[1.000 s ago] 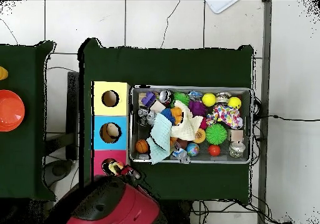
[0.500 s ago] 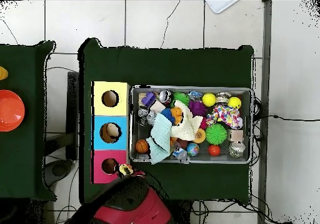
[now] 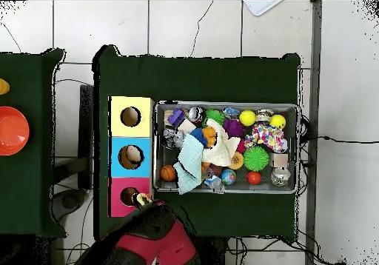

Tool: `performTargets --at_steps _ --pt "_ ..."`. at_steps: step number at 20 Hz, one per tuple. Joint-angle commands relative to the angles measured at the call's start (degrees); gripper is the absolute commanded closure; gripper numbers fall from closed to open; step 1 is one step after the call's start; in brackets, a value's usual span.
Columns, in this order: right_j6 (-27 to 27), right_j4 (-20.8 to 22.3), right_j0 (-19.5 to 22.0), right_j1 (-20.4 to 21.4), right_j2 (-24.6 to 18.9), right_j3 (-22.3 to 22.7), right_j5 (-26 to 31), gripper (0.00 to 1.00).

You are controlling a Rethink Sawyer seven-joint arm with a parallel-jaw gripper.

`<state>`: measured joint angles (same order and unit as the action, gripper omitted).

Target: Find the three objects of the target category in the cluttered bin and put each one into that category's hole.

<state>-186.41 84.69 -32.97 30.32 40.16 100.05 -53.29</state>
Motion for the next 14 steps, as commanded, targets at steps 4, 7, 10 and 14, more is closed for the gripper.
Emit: performTargets --at_steps 4,7,10,14 --pt "0.8 -6.5 -1.0 -1.1 -10.8 2.5 7.8 1.0" --pt "0.8 -7.0 -0.8 -1.3 -11.5 2.2 8.8 1.0" --pt "2.1 -7.9 -0.2 -1.0 -12.2 2.6 9.0 1.0" --pt "2.3 -7.8 -0.1 -0.2 -12.3 2.7 9.1 1.0"
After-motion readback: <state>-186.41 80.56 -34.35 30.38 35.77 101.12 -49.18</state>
